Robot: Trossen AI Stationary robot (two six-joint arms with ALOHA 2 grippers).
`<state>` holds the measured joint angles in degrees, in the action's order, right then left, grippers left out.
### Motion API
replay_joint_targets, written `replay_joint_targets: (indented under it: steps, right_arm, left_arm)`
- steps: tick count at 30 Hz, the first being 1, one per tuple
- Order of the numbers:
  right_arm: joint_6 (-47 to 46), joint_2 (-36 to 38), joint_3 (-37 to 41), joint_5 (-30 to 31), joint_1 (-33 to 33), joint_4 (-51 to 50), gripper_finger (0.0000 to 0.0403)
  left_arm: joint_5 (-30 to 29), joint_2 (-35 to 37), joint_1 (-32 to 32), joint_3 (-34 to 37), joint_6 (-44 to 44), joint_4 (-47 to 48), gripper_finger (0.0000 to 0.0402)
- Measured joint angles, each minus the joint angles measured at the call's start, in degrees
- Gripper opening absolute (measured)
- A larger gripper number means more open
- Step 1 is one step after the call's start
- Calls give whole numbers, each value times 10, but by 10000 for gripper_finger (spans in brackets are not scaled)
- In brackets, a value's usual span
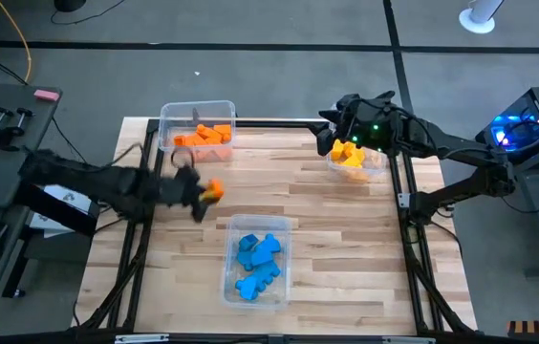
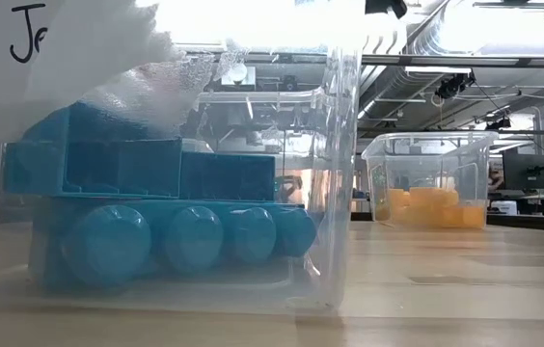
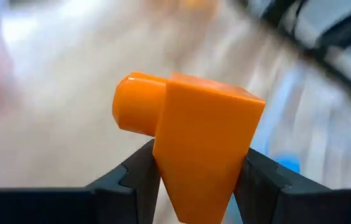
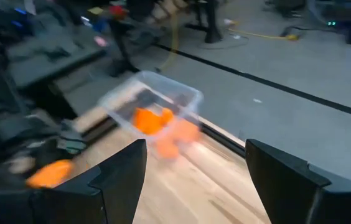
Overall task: Sort blocks
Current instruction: Put the orange game piece into the top left transparent bin, then return to Home Position
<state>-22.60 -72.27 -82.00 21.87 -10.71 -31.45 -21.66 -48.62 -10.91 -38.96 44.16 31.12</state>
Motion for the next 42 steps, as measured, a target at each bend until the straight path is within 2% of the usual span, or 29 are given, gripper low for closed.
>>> replay_joint_targets:
  steps: [2,5,7,9,11,14,17,22,25,28,33,38,40,42]
  right_arm:
    - [-5,0,0,-17,5,28,270]
    - [1,2,0,-38,15,87,270]
    - [13,4,0,-40,22,132,270]
    - [26,8,0,-40,27,174,270]
    - [34,9,0,-40,30,212,270]
    - [35,11,0,-39,30,235,270]
    - [36,11,0,-39,30,236,270]
    - [36,10,0,-39,30,236,270]
    - [48,10,0,-38,30,236,270]
    - [61,10,0,-38,27,236,270]
    - [68,11,0,-38,19,236,270]
    - [88,22,0,-38,17,236,270]
    - [96,29,0,-39,17,234,270]
    - [106,37,0,-40,17,224,270]
  left_arm:
    - [33,-17,72,0,-82,-101,155]
    - [114,-74,171,-2,-174,-264,154]
    - [152,-124,225,-20,-217,-315,154]
    - [165,-167,274,-56,-272,-312,154]
    - [154,-191,320,-101,-335,-275,154]
    - [106,-209,386,-164,-403,-184,154]
    - [59,-211,448,-199,-457,-99,154]
    - [51,-205,525,-204,-429,-1,155]
    - [53,-205,542,-204,-395,62,161]
    - [73,-205,546,-204,-370,86,175]
    - [132,-205,545,-204,-338,82,204]
    - [148,-205,548,-212,-320,81,240]
    - [186,-205,550,-232,-307,74,249]
    - [255,-202,553,-252,-300,42,253]
